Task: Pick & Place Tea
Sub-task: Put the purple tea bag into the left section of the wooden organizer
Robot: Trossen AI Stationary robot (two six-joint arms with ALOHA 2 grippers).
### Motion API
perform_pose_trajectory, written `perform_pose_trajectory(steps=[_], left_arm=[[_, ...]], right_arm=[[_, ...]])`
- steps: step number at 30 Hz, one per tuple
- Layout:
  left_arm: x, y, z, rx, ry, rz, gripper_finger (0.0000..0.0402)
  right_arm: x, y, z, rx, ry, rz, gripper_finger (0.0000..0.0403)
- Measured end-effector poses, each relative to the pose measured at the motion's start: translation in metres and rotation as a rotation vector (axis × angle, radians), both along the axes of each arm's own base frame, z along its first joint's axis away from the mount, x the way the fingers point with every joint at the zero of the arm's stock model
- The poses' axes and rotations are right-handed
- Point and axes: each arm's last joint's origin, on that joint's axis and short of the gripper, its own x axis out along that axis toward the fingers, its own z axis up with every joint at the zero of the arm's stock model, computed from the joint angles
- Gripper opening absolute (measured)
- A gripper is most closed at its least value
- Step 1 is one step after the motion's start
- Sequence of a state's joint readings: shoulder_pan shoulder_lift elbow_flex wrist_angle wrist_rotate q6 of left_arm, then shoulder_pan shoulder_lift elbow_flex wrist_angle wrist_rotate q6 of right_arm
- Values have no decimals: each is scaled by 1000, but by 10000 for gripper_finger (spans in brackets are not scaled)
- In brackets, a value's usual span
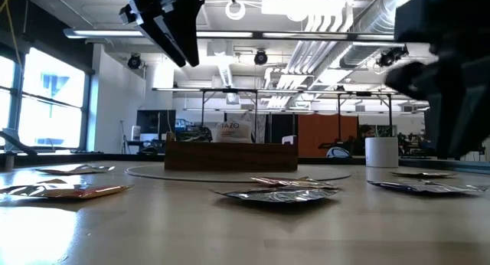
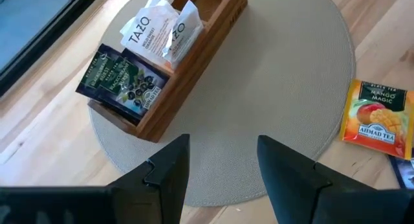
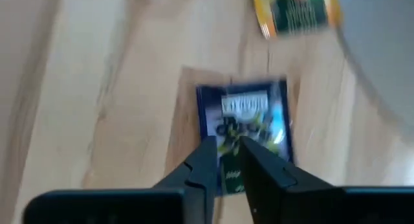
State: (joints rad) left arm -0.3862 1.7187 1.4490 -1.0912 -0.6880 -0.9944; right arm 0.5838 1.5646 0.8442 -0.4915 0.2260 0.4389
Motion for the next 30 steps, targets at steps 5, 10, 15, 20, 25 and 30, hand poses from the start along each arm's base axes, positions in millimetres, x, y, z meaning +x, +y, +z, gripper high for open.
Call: perform_pose_trajectory(steps=[5, 10, 15, 20, 25, 30], left_arm=[[0, -1, -1, -14, 21, -23, 177], [0, -1, -1, -14, 21, -24, 177], [0, -1, 0, -14, 21, -24, 177], [0, -1, 0, -14, 22, -25, 177], [0, -1, 0, -4, 34, -43, 177], [0, -1, 0, -2, 34, -44, 177]], right_arm=[[-9, -9, -16, 59, -13, -318, 109], [-10, -11, -23, 133, -91, -478, 137], [-9, -12, -23, 133, -96, -504, 160], [-14, -14, -26, 203, -25, -653, 178], [-20, -14, -27, 208, 9, -743, 186], [-20, -16, -32, 268, 5, -805, 186]])
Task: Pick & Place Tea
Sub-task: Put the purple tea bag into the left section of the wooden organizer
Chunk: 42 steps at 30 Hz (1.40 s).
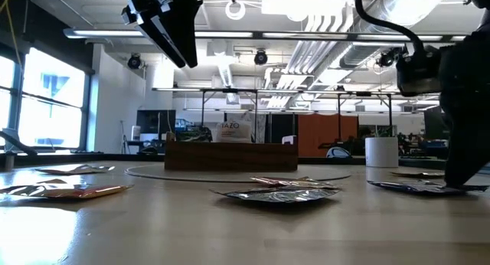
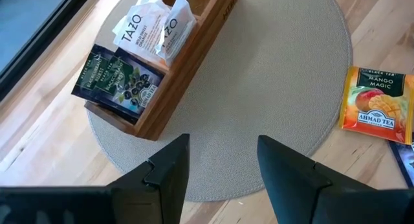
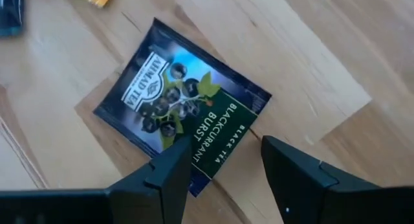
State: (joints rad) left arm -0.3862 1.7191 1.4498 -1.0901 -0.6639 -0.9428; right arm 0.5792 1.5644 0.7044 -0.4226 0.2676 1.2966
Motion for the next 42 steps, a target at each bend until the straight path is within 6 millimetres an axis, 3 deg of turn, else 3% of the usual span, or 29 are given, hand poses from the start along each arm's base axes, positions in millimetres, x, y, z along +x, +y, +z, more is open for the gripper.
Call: perform_pose_trajectory(steps=[8, 20, 27, 42], left_arm=[[0, 0, 0, 0, 0, 0, 177], [0, 0, 0, 0, 0, 0, 177], [0, 0, 0, 1, 0, 0, 177], [0, 0, 0, 10, 11, -17, 177]], right_arm=[[-6, -2, -9, 77, -5, -113, 185], [-9, 1, 7, 231, -17, -103, 158], [-12, 4, 5, 225, -11, -152, 138], [-10, 1, 5, 246, -22, -255, 138]])
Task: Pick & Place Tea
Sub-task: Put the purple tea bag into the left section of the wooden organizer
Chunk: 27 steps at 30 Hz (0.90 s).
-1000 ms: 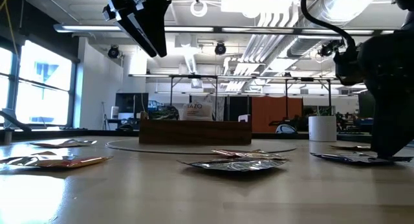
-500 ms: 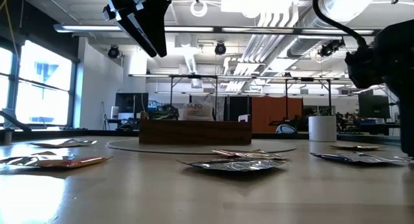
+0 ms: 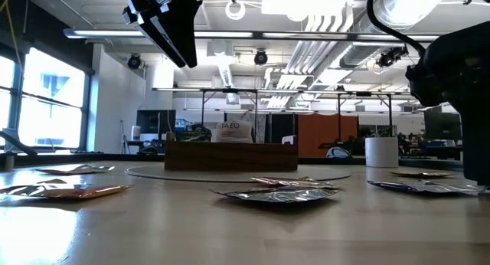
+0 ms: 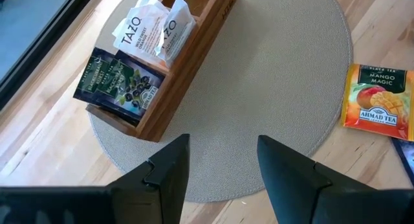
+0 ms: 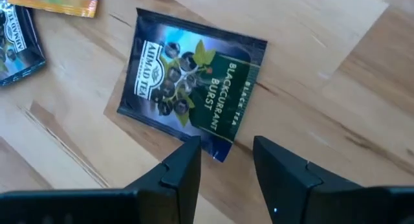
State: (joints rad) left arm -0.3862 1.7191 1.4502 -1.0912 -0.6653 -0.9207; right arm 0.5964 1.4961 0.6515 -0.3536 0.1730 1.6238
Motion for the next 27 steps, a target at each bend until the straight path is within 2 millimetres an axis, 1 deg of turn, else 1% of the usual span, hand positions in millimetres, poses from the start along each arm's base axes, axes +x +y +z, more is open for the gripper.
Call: perform_pose_trajectory(steps=[6, 10, 13, 18, 20, 23, 25, 27], left_arm=[[0, 0, 0, 0, 0, 0, 177], [1, -1, 0, -8, -13, -1, 177], [6, -3, 0, -47, -49, -16, 177], [27, -13, -11, -80, -73, -161, 177], [42, -21, -17, -125, -123, -241, 177], [60, -27, -39, -110, -109, -366, 177], [79, -28, -50, -125, -180, -402, 177], [90, -28, -60, -157, -225, -432, 177]], right_arm=[[2, 4, -8, 8, 24, -22, 138], [4, 4, -8, 0, 1, -32, 138], [6, 5, -8, 13, -18, -32, 138], [8, 7, -7, 25, -39, -32, 138], [8, 7, -7, 22, -42, -24, 138], [8, 7, -7, 16, -45, -19, 138], [8, 7, -7, 13, -45, -13, 138], [8, 6, -8, 7, -48, -14, 138]])
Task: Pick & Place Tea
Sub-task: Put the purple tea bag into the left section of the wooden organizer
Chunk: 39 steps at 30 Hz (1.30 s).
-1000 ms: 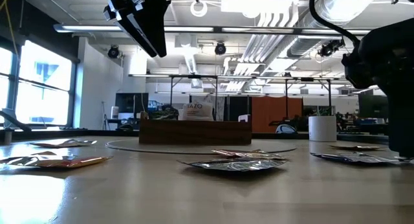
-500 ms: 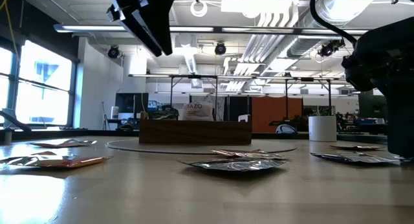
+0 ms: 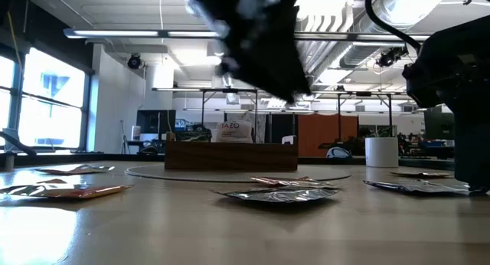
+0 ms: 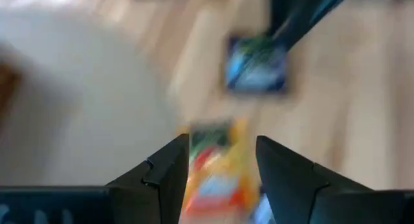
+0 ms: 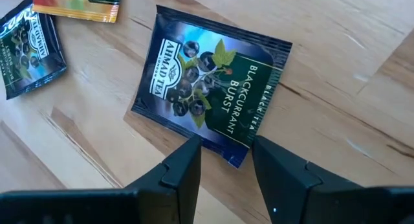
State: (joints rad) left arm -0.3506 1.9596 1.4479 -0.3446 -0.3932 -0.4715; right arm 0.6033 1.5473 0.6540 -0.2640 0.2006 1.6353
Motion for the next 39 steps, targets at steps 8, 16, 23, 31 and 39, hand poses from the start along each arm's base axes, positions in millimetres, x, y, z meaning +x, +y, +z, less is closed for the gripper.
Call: perform_pose_trajectory(steps=[8, 16, 23, 31, 39], left_arm=[[43, 16, -49, -200, -75, -98, 177], [48, 29, -74, -205, -19, -44, 177], [50, 30, -79, -122, -26, -35, 177], [52, 29, -87, -128, -24, -32, 177], [52, 29, -88, -139, -23, -33, 177]], right_arm=[[0, 0, 0, -14, -1, 28, 138], [-1, 1, 0, -58, -24, 53, 138], [3, 0, 1, -124, -91, 62, 138], [9, -2, 3, -169, -153, 73, 138], [15, -3, -5, -143, -134, 73, 138]])
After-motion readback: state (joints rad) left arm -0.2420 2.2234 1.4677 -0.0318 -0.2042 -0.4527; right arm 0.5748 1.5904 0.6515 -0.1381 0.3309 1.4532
